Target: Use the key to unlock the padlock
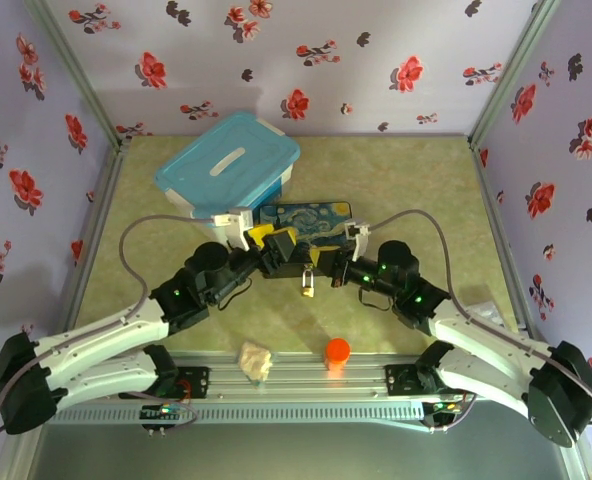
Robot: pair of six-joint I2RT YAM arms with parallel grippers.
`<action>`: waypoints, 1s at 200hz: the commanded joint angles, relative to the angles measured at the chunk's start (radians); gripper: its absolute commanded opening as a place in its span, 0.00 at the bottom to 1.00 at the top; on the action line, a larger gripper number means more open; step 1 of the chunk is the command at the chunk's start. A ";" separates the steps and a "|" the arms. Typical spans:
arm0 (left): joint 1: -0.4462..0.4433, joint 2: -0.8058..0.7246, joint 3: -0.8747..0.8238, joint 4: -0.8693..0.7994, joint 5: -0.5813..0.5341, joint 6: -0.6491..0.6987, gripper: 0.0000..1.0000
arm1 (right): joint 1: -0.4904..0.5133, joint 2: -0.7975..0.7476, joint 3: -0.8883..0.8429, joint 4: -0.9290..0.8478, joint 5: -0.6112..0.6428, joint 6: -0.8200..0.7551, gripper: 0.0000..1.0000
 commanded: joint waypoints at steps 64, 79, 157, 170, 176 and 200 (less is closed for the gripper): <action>-0.080 0.291 -0.041 -0.095 0.006 0.001 0.71 | -0.005 -0.036 0.022 -0.437 0.191 -0.134 0.00; -0.088 0.361 -0.038 -0.053 0.013 0.013 0.70 | -0.004 -0.041 0.019 -0.471 0.208 -0.144 0.00; -0.094 0.628 0.003 0.032 0.039 0.027 0.60 | -0.004 -0.091 -0.021 -0.505 0.216 -0.132 0.00; -0.094 0.646 -0.007 0.068 0.039 0.026 0.60 | -0.005 -0.090 -0.025 -0.505 0.218 -0.129 0.00; -0.093 0.655 -0.008 0.078 0.039 0.027 0.60 | -0.005 -0.089 -0.026 -0.503 0.217 -0.127 0.00; -0.096 0.683 -0.001 0.097 0.046 0.027 0.60 | -0.005 -0.079 -0.041 -0.477 0.210 -0.115 0.00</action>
